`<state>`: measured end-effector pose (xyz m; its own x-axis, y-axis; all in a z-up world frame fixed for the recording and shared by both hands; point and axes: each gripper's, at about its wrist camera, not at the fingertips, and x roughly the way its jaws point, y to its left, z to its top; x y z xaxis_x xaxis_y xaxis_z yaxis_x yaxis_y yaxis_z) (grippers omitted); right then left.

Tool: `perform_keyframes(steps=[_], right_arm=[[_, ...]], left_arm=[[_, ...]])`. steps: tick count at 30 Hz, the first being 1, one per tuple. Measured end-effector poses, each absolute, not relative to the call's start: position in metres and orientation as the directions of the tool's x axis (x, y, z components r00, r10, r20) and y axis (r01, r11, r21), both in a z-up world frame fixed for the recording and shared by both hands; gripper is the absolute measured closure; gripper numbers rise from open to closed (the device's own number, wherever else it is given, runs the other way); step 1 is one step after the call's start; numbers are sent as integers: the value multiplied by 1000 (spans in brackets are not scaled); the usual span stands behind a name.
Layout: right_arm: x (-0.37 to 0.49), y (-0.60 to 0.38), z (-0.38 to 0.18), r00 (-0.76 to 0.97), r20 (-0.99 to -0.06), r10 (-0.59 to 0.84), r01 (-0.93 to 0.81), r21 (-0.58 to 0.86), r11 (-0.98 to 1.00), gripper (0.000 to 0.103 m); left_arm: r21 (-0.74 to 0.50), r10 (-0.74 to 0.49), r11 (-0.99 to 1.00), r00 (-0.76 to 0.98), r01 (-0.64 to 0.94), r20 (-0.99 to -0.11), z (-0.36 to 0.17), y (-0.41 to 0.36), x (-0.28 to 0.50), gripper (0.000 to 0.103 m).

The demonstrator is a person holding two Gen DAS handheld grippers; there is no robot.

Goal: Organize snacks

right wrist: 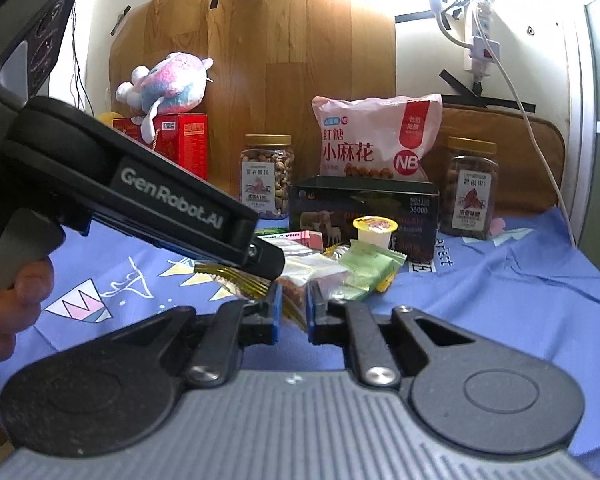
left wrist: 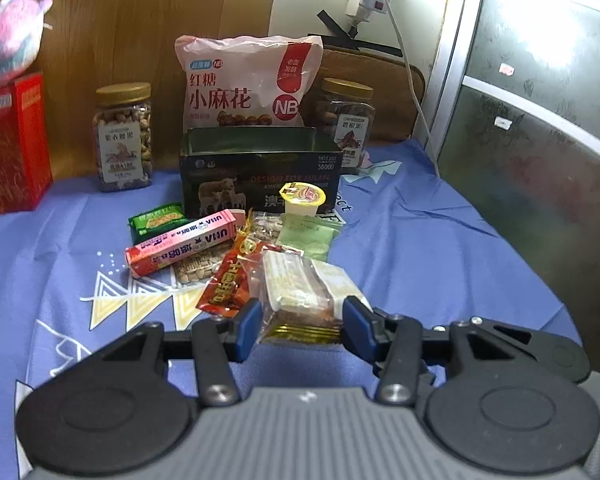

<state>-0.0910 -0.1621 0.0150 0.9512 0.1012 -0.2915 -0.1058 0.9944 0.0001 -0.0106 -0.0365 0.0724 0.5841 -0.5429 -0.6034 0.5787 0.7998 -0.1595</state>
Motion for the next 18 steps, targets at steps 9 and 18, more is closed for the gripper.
perform_keyframes(steps=[9,18], right_arm=[[-99,-172,11,955,-276,112,-101,54,993,89],[-100,-180,10,959,-259,118,-98,88,991,90]], left_arm=[[-53,-470,825,629,563,-619,78,-60,-23,58],[-7,-439,830,645,558,-625,82,-75,-26,58]])
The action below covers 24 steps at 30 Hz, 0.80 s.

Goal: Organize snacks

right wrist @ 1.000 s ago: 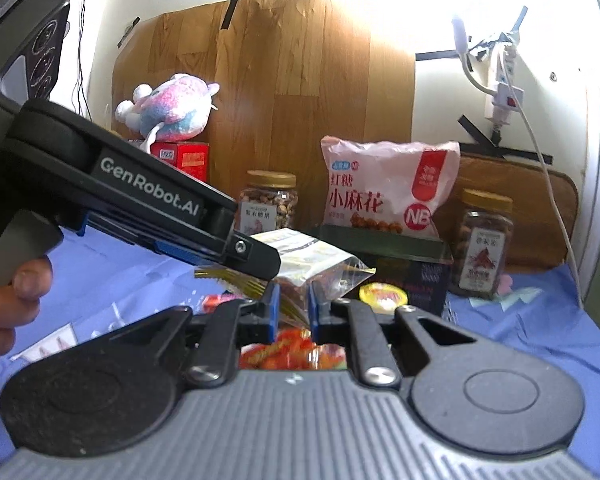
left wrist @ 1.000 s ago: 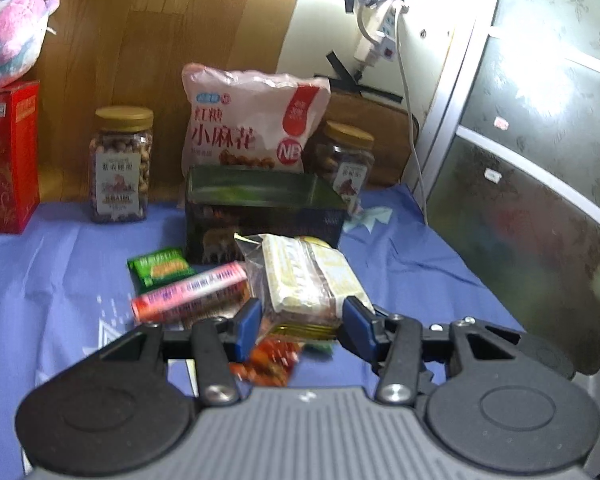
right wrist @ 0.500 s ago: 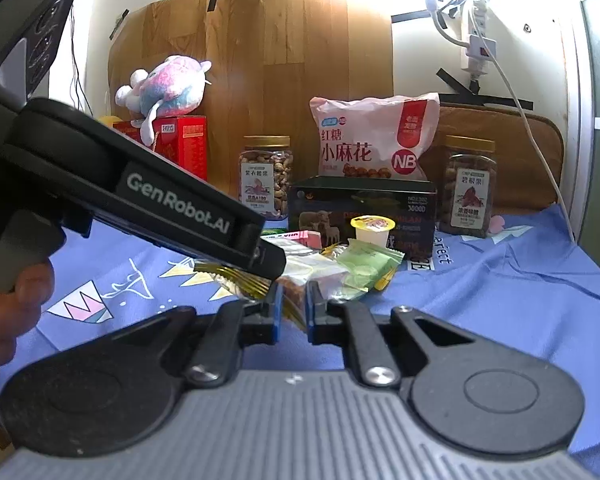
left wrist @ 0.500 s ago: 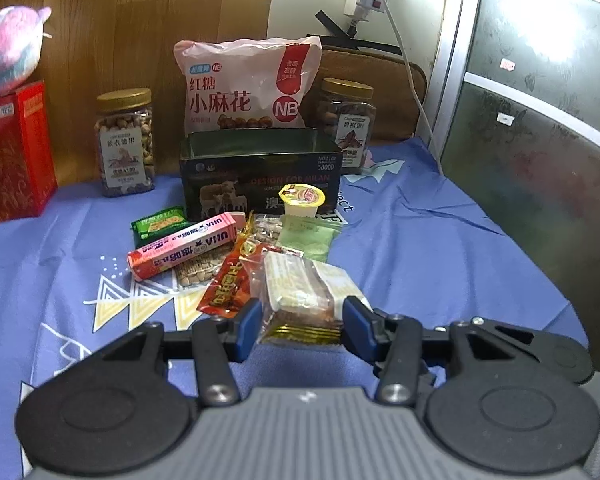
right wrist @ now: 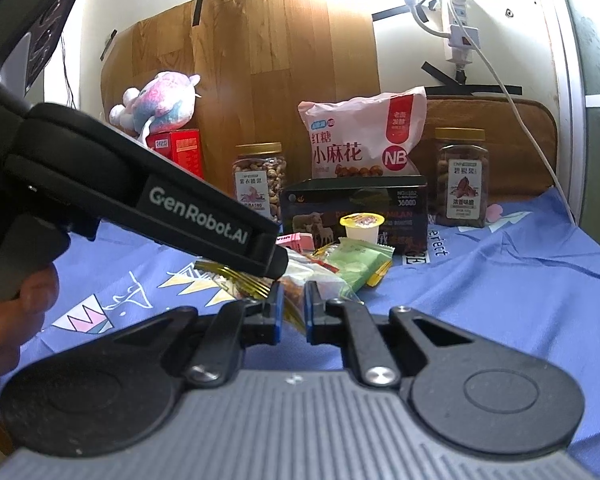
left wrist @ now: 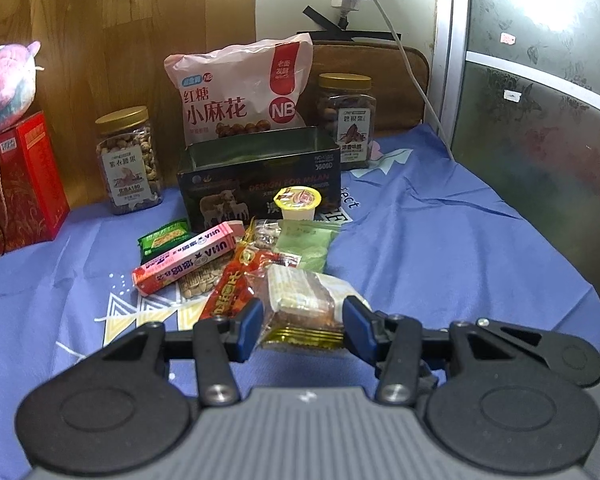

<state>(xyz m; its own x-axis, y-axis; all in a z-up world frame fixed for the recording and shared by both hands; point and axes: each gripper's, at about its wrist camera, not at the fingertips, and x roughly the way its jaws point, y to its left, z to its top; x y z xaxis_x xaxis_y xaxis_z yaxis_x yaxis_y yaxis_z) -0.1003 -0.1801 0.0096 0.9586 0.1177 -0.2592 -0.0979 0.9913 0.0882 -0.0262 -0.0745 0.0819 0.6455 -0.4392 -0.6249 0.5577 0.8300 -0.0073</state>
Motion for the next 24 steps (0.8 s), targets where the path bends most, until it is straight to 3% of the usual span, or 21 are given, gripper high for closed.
perform_keyframes(steps=[24], right_arm=[[-108,-201,10,974,-209,90,-60,147,987,90]], left_arm=[[113,-403,809,684,577,-608,93,-114,-37,59]])
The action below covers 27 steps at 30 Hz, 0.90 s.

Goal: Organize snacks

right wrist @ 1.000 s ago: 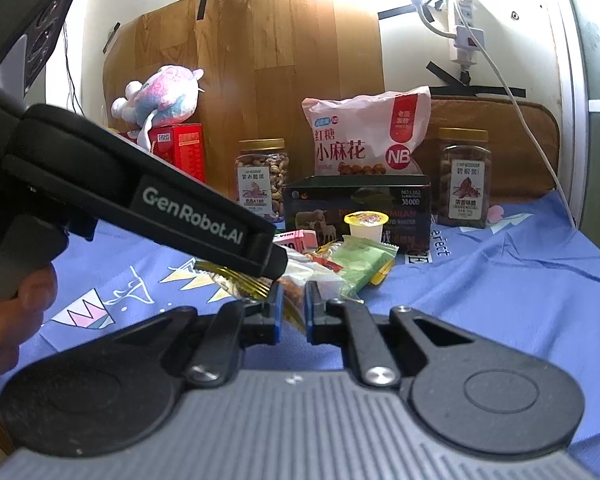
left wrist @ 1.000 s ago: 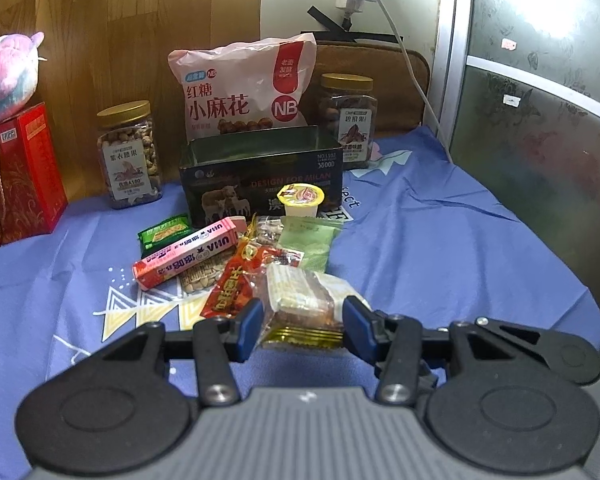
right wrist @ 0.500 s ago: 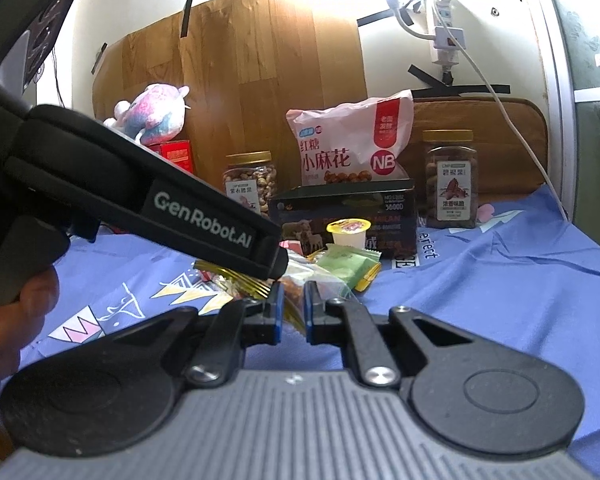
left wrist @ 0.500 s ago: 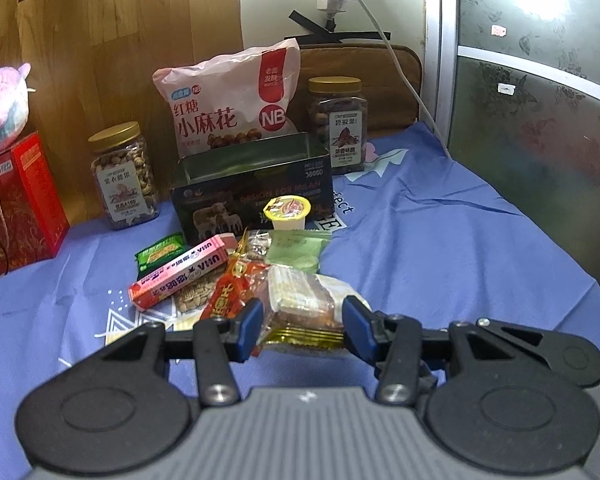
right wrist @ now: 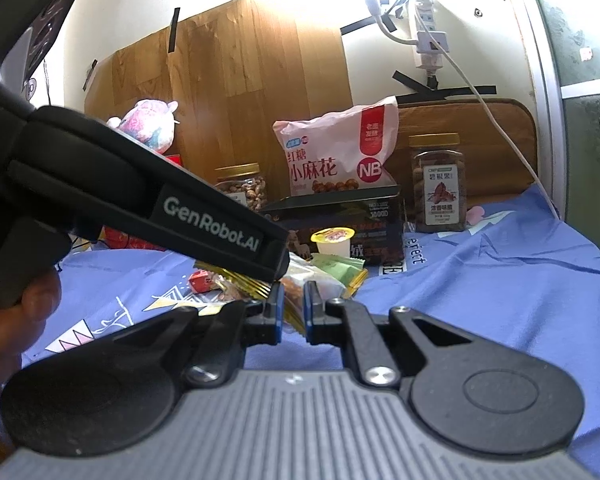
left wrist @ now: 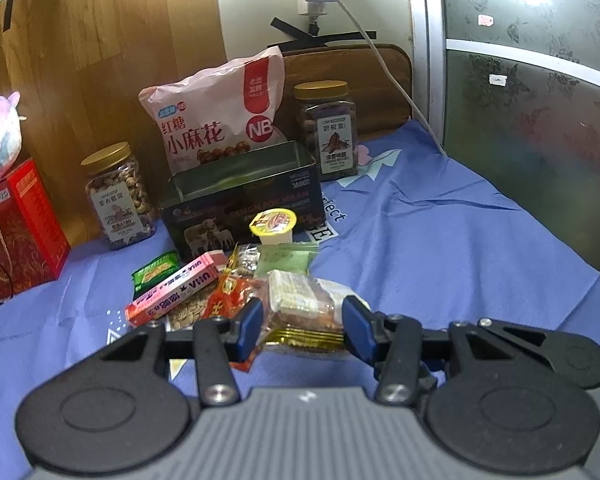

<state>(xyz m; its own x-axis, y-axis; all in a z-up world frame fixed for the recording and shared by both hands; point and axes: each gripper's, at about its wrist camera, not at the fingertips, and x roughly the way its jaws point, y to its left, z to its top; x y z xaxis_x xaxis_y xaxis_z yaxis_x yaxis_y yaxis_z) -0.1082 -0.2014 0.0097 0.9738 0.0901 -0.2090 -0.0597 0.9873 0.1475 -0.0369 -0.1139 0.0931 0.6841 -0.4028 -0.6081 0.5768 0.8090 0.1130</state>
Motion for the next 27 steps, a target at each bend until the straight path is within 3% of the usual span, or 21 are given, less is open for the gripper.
perform_keyframes(steps=[13,21,27], right_arm=[[-109,-216,6,978,-194,72,-42,151,988,95],[-116,-222,3,968,-228,100,-76,113,991,92],[-132,-253,-12,955,-296,-9,64,176,982,89]], left_arm=[[168,-407,767,672,619,-618,90,-148,-42,65],[77,-399,822,668,564,-628,113,-109,-7,63],[5,-432,806,595,592,-678,102,-104,6,61]])
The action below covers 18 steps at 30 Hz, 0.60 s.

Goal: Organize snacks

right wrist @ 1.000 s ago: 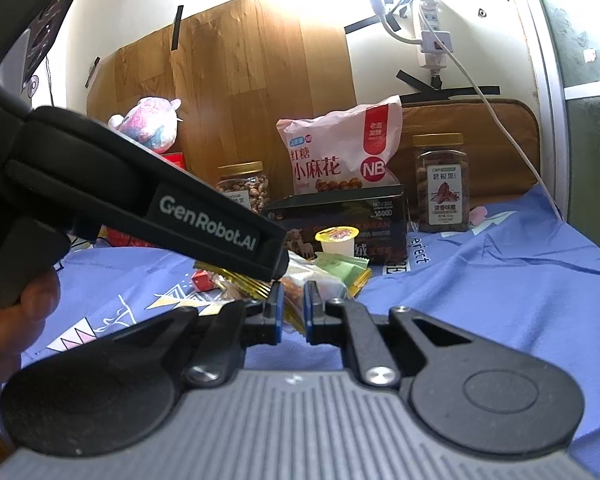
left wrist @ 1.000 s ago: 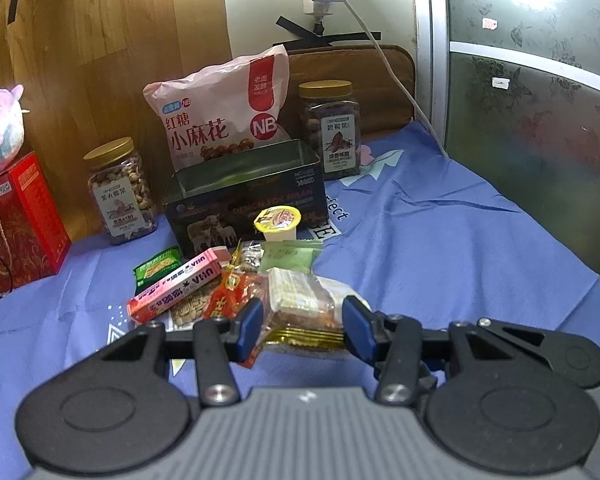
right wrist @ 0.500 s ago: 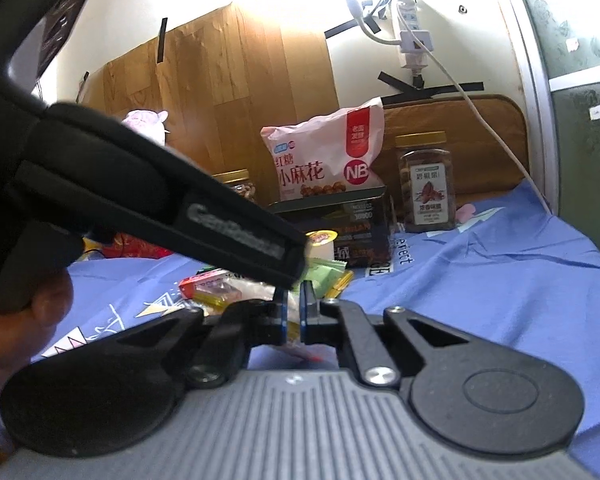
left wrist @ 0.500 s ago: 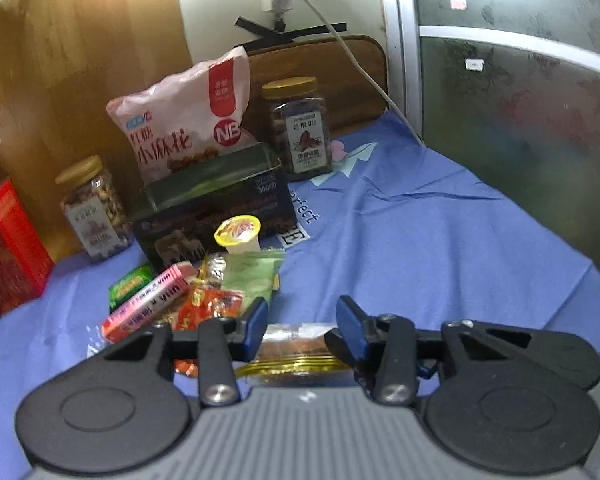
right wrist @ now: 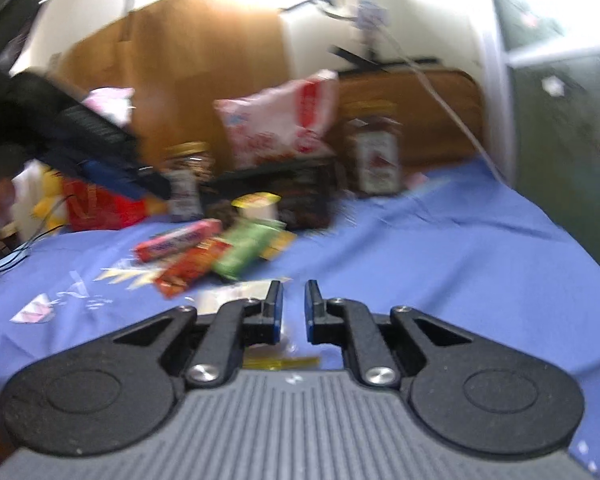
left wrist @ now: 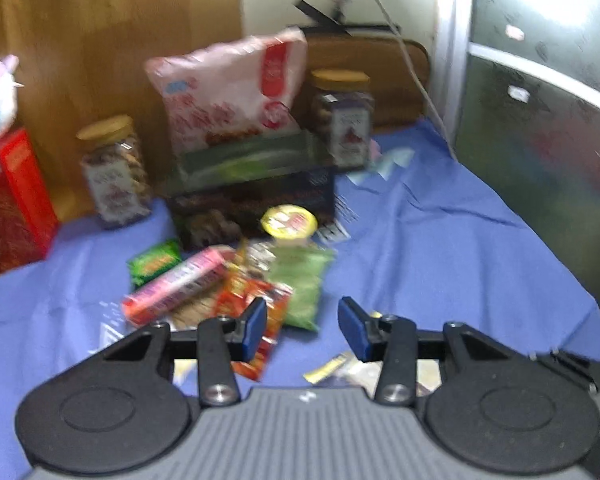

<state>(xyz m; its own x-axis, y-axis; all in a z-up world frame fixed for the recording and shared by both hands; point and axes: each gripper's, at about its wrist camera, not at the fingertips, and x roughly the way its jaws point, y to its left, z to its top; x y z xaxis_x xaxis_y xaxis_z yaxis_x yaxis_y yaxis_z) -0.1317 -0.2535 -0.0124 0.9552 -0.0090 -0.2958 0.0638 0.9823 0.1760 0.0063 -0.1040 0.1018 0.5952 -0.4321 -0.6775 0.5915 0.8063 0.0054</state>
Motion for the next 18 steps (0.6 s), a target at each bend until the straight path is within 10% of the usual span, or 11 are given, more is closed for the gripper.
perform_keyframes(steps=[5,10,18], right_arm=[[-134,-274,-17,944,-330,21,69,261,963,81],[-142,-255,-18,943,-321,88,-23,199,980,26],[-125,-229,-26,924,-365,114,-86,94,992,17]], left_arm=[[119,-376,763,584,636,-719,73,-133,-3,58],[282,-277,753,675,595,-684,59,-142,-9,56],[335,-234,761,717,555,-657,61,-142,-7,56]])
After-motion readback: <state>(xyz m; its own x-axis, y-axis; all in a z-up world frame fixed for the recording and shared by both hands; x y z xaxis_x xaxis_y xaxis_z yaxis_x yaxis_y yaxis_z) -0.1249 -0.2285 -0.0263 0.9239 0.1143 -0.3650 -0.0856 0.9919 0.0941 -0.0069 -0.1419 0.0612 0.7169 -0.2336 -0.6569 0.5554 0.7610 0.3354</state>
